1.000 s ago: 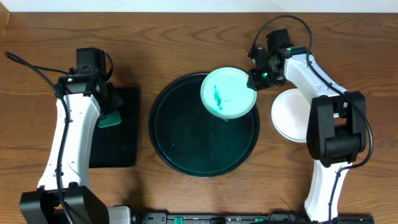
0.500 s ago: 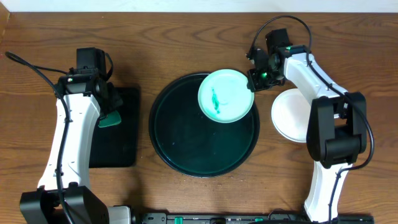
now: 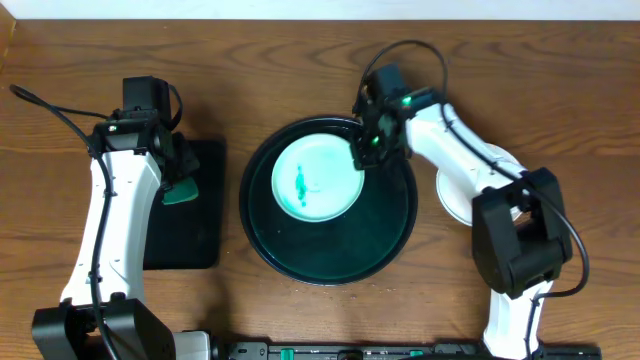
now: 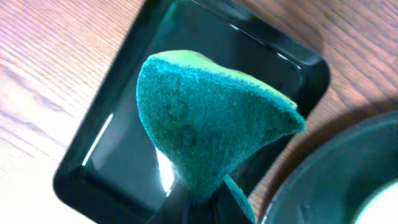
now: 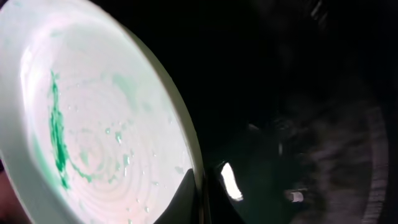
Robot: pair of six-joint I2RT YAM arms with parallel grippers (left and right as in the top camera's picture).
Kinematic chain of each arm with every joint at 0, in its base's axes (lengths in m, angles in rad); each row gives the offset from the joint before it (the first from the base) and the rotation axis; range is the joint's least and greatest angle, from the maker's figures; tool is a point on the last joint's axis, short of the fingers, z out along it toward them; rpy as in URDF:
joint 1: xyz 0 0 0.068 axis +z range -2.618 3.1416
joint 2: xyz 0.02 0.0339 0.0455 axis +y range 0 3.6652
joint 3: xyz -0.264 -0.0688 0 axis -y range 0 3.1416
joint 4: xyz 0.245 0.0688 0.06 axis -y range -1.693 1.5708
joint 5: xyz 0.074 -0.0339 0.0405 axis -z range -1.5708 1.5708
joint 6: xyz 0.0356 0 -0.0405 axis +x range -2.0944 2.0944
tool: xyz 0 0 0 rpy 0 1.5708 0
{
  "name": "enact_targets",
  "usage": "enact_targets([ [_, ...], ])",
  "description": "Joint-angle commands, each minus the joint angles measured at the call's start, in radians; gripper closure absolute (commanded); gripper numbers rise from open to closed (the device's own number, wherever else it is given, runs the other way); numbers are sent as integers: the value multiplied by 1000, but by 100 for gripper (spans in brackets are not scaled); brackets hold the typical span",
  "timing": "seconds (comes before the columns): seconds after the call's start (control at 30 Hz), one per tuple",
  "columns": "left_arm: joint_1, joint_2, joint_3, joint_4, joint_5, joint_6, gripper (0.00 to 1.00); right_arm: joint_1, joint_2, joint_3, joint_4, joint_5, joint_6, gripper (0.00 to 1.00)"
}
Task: Clean dirty plates on tray and stack at the side
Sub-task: 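Bring sponge with left gripper onto the last plate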
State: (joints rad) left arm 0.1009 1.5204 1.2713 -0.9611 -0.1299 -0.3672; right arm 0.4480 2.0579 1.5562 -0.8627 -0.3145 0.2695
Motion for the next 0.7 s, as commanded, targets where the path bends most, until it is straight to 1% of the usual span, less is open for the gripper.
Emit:
enact_targets([
  [0.0,-2,3,-9,2,58,-12,93,30,-2,-85,42,56,185,99],
  [0.1,-2,3,-9,3,115,-11,93,28,-2,-149,106,56,225,99],
  [0.2,-15,4,-9,7,183,6,93,16,0,-160,116,51,235,99],
  [0.3,-60,10,-9,27,238,19,93,14,2,-160,119,51,235,99],
  [0.5,-251,69,-9,129,257,29,93,16,3,-160,119,51,230,99],
  [0.57,-314,114,-9,167,257,45,93,16,3,-160,119,51,231,99],
  [0.67,-372,189,-9,200,257,57,93,16,3,-160,119,51,231,99],
])
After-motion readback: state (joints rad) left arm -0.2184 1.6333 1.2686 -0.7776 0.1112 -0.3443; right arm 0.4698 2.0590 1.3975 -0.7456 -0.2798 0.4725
